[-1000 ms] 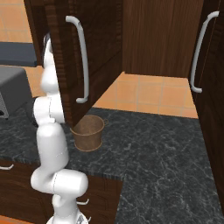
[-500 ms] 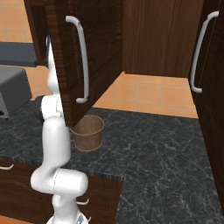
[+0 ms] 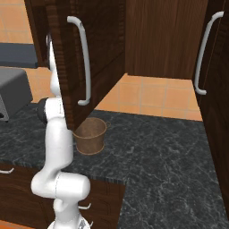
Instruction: Open the cabinet, pick up the bread from the cabinet and place it in the basket. Then move the basket to the dining counter.
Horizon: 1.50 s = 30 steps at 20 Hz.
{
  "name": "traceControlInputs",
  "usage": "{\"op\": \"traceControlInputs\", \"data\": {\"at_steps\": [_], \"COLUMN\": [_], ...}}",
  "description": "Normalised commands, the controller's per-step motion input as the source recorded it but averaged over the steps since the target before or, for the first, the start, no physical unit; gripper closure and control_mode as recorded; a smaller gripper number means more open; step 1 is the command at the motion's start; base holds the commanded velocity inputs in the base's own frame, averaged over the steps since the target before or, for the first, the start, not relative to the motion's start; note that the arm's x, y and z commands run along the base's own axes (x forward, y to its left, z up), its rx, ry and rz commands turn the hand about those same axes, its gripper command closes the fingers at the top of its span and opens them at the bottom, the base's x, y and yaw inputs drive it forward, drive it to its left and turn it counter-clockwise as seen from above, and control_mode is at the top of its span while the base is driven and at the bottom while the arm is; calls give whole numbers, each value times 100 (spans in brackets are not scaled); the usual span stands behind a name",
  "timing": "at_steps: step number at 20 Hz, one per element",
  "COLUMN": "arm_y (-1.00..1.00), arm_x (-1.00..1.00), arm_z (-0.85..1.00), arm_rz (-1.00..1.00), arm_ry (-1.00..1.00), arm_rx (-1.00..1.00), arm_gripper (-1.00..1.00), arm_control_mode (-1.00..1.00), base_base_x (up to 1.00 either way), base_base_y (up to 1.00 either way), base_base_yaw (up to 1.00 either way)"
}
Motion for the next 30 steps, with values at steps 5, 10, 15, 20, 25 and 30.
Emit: {"op": "traceControlInputs", "data": {"at_steps": [5,10,15,20,25,30], "arm_y": [0,0,-1,0,-5,-6], "arm_x": [-41,-23,-56,-47,-56,-53], "arm_z": [-32,-8,0,0,-2,16], "arm_rz": [1,2,2,1,0,0], "arm_ry": [-4,-3,-7,-10,-12,-9], "arm_rx": [0,0,4,10,3,5], "arm_gripper": [100,100,100,100,100,100], "arm_control_mode": [-100,-100,-100,-100,-100,-100], "base_base_x": [0,0,0,0,0,0], "base_base_y": [0,0,0,0,0,0], "base_base_yaw": [0,0,0,0,0,0]}}
